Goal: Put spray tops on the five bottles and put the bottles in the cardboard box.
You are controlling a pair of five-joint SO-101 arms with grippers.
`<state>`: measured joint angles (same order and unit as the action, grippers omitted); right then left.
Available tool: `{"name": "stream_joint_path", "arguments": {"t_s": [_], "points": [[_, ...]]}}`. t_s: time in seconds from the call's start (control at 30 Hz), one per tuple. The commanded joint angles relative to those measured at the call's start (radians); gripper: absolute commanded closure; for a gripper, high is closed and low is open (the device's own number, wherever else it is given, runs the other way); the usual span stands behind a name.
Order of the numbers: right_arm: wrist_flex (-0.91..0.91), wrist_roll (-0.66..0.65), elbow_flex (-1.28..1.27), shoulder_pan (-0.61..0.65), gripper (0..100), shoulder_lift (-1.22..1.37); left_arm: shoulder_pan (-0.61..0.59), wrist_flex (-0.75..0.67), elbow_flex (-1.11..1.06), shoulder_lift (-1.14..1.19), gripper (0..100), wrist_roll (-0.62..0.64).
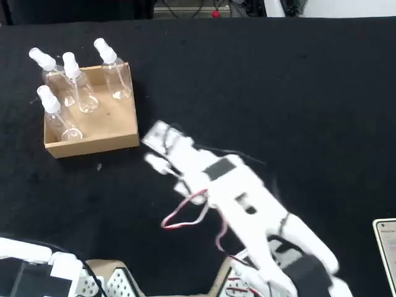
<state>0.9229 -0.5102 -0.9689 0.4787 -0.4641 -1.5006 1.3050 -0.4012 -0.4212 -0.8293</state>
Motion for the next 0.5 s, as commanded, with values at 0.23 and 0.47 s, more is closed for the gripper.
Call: {"name": "stream_joint_path", "arguments": {"t_s": [0.23, 0.47], "points": [[0.275, -0.267, 0.085, -0.414, 91.0, -0.050, 0.237, 0.213, 0.061, -0.018, 90, 0.018], [0.404, -0.180, 0.239, -0.425, 77.7, -0.079, 0.604, 0.241, 0.062, -0.021, 90, 0.261]]}}
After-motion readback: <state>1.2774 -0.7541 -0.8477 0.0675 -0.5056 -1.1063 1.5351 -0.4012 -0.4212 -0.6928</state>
